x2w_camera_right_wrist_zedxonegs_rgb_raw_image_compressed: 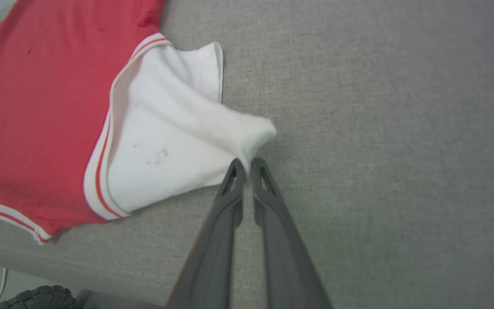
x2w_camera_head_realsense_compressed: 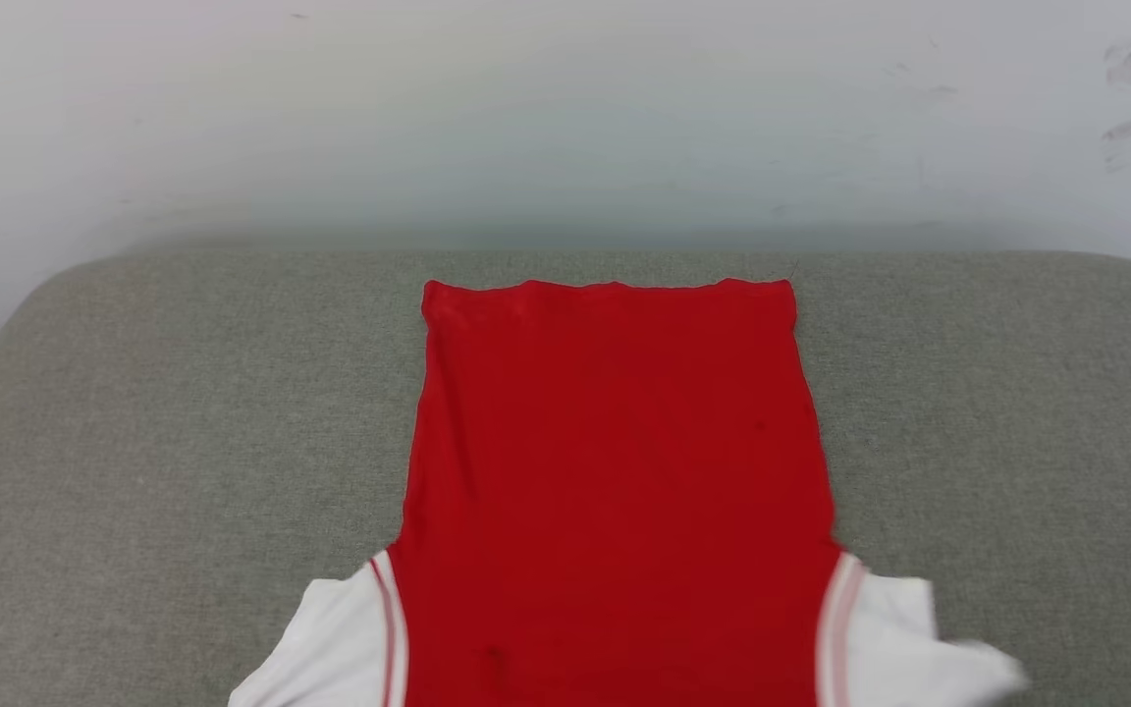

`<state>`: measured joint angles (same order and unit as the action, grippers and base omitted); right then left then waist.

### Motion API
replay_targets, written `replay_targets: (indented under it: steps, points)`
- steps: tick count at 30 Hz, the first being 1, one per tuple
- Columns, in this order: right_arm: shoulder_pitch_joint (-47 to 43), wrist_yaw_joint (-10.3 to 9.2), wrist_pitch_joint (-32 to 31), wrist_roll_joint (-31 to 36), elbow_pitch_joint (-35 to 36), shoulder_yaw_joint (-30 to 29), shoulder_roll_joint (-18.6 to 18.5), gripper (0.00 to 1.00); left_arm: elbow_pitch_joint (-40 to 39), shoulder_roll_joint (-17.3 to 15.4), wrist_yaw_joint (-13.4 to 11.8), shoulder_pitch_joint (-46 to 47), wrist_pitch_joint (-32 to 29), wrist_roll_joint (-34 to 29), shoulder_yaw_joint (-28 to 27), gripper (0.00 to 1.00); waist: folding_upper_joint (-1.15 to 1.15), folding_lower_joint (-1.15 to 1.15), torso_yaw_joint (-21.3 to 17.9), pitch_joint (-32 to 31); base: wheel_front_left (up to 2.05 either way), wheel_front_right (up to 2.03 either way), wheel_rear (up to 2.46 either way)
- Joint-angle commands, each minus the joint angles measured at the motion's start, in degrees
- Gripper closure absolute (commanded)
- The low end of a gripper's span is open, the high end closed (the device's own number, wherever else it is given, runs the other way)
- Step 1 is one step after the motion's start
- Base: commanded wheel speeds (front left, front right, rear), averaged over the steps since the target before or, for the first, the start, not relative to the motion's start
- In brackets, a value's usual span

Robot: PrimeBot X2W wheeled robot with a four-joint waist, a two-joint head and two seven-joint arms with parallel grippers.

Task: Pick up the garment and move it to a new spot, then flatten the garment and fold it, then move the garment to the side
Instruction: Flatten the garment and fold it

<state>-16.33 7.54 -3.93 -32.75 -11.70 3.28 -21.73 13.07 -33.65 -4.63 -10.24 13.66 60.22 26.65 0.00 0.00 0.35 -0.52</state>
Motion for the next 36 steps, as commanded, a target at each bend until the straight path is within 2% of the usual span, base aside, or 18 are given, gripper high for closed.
replay_targets:
  steps: [1, 9, 16, 20, 28, 31, 36]
  points:
    - [1.6, -0.1, 0.4, -0.5, 1.3, -0.9, 0.5, 0.0, -0.3, 0.3, -0.5, 0.7, 0.4, -0.7, -0.1, 1.0, 0.0, 0.0, 0.0, 0.1, 0.0, 0.0, 0.0]
    - [10.0, -0.09, 0.2, 0.7, 9.8, -5.8, -3.2, 0.0, -3.5, 1.6, -1.7, 2.2, 1.1, -3.6, -0.2, 1.0, 0.0, 0.0, 1.4, 2.5, 0.0, 0.0, 0.0]
    - [28.0, -0.09, -7.7, 0.7, 14.7, -6.7, -8.4, 0.0, -7.2, 3.0, -2.0, 6.9, 1.3, -7.7, 0.4, 1.0, 0.0, 0.0, 5.2, 8.5, 0.0, 0.0, 0.0]
    - [40.8, -0.09, -15.2, 1.4, 12.6, -3.5, -10.4, 0.0, -8.6, 4.3, -1.6, 10.2, 1.4, -9.9, 0.5, 1.0, 0.0, 0.0, 7.8, 13.0, 0.0, 0.0, 0.0]
    - [64.8, -0.08, -38.1, 4.1, -0.3, 5.8, -12.3, 0.0, -9.7, 8.4, 0.3, 16.2, 1.6, -13.9, 0.4, 1.0, 0.0, 0.0, 12.2, 22.3, 0.0, 0.0, 0.0]
    - [72.2, -0.09, -46.8, 4.7, -4.9, 8.3, -12.4, 0.0, -10.1, 10.4, 1.4, 18.3, 1.6, -15.7, -0.1, 1.0, 0.0, 0.0, 13.8, 25.8, 0.0, 0.0, 0.0]
    - [79.9, -0.1, -57.8, 5.3, -11.1, 11.9, -12.4, 0.0, -10.0, 13.8, 3.3, 20.8, 1.7, -18.6, -1.3, 1.0, 0.0, 0.0, 15.7, 30.4, 0.0, 0.0, 0.0]
